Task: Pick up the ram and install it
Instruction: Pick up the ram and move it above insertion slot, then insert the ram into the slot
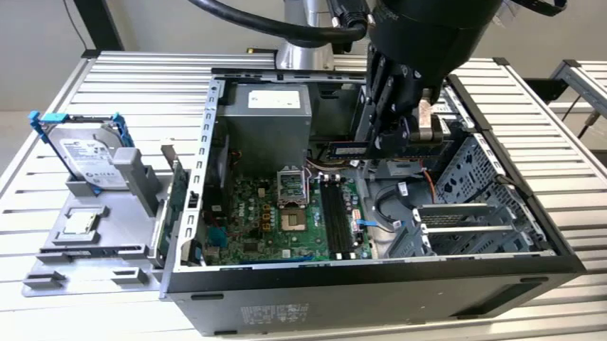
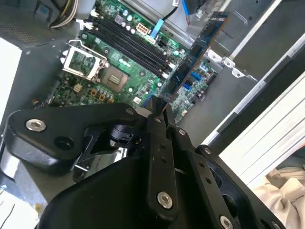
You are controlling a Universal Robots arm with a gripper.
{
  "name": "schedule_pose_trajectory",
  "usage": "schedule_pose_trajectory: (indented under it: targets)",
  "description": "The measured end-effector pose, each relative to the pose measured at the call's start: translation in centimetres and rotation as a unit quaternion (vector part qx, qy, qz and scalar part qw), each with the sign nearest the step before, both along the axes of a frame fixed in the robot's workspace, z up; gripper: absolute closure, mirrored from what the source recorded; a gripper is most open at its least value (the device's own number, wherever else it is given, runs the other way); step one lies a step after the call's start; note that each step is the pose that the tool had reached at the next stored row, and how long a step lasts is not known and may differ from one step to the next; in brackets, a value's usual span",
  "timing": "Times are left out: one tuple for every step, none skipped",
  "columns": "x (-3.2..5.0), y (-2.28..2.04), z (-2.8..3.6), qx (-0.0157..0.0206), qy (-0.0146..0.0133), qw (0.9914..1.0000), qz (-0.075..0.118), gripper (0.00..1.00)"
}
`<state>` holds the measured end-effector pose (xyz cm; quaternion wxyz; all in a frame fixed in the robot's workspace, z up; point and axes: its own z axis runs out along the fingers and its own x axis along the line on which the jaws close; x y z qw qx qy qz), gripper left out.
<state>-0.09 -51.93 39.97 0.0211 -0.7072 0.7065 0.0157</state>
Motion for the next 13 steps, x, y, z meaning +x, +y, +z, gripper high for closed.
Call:
schedule_pose_trajectory:
  targets:
    - [0.03,0.35,0.00,0.0000,0.0000,1.00000,0.000,1.00]
    - [0.05,0.71,-0.01,0.0000,0.0000,1.00000,0.000,1.00]
    - [0.08,1.07,-0.01,0.0000,0.0000,1.00000,0.000,1.00]
    - [0.11,1.42,-0.01,0.0000,0.0000,1.00000,0.000,1.00]
    - [0.13,1.76,-0.01,0.0000,0.0000,1.00000,0.000,1.00]
    - [0.16,2.12,-0.02,0.0000,0.0000,1.00000,0.000,1.00]
    - [0.18,2.49,-0.03,0.0000,0.0000,1.00000,0.000,1.00]
    - [0.20,2.85,-0.02,0.0000,0.0000,1.00000,0.000,1.00]
    - [0.22,3.19,-0.03,0.0000,0.0000,1.00000,0.000,1.00]
    - [0.24,3.52,-0.04,0.0000,0.0000,1.00000,0.000,1.00]
    - [0.27,3.86,-0.04,0.0000,0.0000,1.00000,0.000,1.00]
    - [0.29,4.19,-0.05,0.0000,0.0000,1.00000,0.000,1.00]
    - [0.32,4.53,-0.05,0.0000,0.0000,1.00000,0.000,1.00]
